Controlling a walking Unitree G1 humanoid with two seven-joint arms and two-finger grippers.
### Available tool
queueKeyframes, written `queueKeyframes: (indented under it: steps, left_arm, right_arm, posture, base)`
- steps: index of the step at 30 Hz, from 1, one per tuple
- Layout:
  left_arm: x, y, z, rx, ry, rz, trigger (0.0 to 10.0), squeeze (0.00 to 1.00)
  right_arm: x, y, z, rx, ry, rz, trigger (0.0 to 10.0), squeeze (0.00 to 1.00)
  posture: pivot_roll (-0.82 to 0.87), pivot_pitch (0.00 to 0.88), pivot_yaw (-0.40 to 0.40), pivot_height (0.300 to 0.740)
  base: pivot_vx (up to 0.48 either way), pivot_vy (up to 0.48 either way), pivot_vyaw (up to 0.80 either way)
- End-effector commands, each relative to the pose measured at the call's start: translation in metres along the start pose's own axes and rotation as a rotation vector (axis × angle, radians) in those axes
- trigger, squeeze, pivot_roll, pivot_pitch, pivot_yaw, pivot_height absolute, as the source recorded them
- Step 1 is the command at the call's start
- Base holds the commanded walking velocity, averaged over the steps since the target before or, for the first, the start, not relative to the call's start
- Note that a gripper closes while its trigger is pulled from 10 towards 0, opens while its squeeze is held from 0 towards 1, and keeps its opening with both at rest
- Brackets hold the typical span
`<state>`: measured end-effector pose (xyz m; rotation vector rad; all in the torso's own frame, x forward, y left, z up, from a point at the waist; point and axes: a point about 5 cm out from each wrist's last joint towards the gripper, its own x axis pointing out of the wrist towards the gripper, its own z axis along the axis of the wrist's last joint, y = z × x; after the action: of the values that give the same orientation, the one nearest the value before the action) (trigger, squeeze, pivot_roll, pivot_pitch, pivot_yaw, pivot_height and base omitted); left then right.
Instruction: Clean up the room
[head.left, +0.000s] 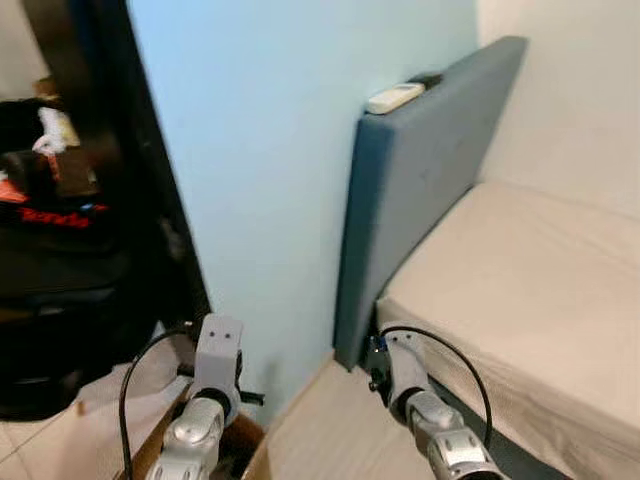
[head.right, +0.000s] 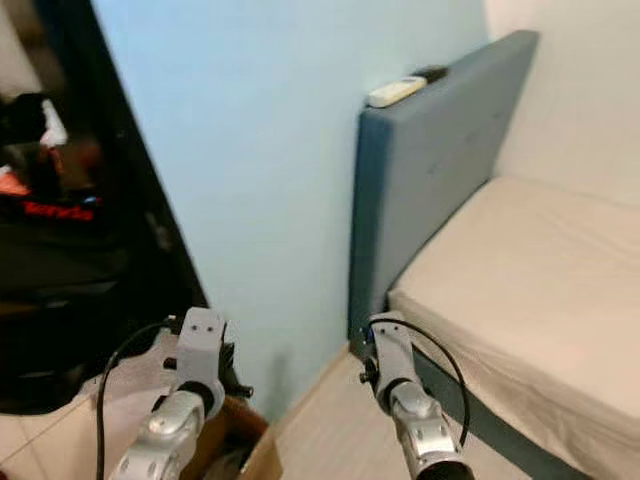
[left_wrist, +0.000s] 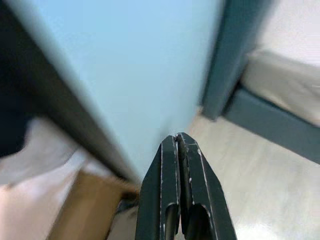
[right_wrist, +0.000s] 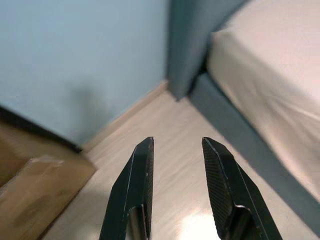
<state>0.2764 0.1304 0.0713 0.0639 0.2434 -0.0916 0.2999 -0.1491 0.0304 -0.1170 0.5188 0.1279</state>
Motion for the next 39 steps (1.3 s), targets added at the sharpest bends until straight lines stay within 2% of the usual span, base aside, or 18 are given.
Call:
queueKeyframes:
  steps: [1, 11, 23, 39]
  left_arm:
    - [-0.002, 0.003, -0.002, 0.007, 0.000, 0.001, 10.0, 0.00]
    - [-0.005, -0.006, 0.006, -0.042, -0.072, -0.053, 10.0, 0.00]
    - [-0.005, -0.009, 0.004, -0.033, -0.063, -0.061, 10.0, 0.00]
    - [-0.005, -0.003, 0.000, -0.039, -0.058, -0.009, 10.0, 0.00]
  right_arm:
    - [-0.001, 0.003, -0.005, 0.005, 0.018, 0.005, 10.0, 0.00]
    - [-0.002, 0.002, -0.006, -0.003, 0.015, 0.006, 10.0, 0.00]
    - [-0.004, 0.002, -0.007, -0.003, 0.015, 0.004, 10.0, 0.00]
    - [-0.005, 0.001, -0.005, -0.021, 0.005, 0.000, 10.0, 0.00]
  posture:
    - [-0.06, 0.097, 0.008, 0.740]
    - [-0.06, 0.094, 0.008, 0.740]
    - [-0.06, 0.095, 0.009, 0.740]
    - [-0.06, 0.093, 0.009, 0.740]
  base:
    - [0.000, 0.000, -0.80]
    - [0.000, 0.000, -0.80]
    - [0.000, 0.000, -0.80]
    - [0.000, 0.000, -0.80]
